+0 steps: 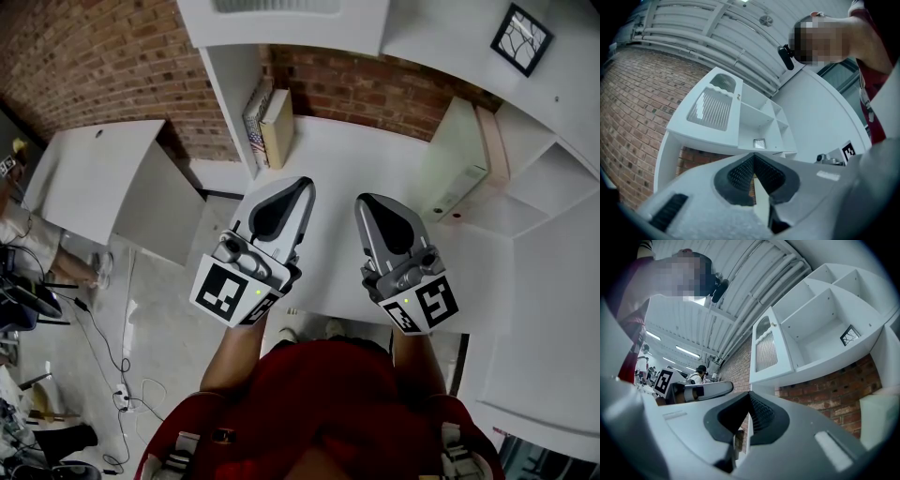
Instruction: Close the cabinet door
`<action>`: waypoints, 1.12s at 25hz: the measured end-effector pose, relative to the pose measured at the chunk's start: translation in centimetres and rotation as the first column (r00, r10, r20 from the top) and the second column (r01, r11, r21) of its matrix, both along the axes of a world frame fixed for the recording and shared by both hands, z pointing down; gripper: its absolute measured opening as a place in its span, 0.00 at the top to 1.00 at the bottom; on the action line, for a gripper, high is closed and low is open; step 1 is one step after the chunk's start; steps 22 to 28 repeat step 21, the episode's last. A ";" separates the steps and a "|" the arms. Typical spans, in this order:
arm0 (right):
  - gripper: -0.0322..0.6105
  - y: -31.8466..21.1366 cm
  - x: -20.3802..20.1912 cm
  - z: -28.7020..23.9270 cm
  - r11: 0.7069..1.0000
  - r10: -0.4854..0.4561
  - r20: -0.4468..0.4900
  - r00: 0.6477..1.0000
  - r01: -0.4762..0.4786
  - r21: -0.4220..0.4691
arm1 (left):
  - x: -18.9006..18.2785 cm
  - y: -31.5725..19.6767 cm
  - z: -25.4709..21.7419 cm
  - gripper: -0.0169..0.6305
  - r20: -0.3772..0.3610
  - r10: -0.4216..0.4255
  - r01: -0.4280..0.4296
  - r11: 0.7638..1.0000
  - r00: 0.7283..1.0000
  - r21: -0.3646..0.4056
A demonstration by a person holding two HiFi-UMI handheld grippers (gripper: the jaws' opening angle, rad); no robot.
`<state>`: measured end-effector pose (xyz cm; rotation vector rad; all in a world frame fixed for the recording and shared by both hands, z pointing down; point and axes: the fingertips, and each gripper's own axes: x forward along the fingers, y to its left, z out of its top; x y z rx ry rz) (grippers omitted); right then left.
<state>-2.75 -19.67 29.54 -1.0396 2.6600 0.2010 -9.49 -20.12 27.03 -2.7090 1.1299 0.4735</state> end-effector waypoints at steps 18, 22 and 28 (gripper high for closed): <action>0.93 0.1 0.0 0.2 1.000 -0.001 0.015 1.000 0.001 -0.001 | -0.4 -0.1 0.2 0.97 0.000 -0.013 0.013 1.000 1.000 -0.009; 0.93 0.1 0.1 0.2 1.000 0.002 0.017 1.000 -0.002 -0.003 | -0.4 -0.1 0.2 0.97 -0.001 -0.013 0.013 1.000 1.000 -0.010; 0.93 0.1 0.1 0.2 1.000 0.002 0.017 1.000 -0.002 -0.003 | -0.4 -0.1 0.2 0.97 -0.001 -0.013 0.013 1.000 1.000 -0.010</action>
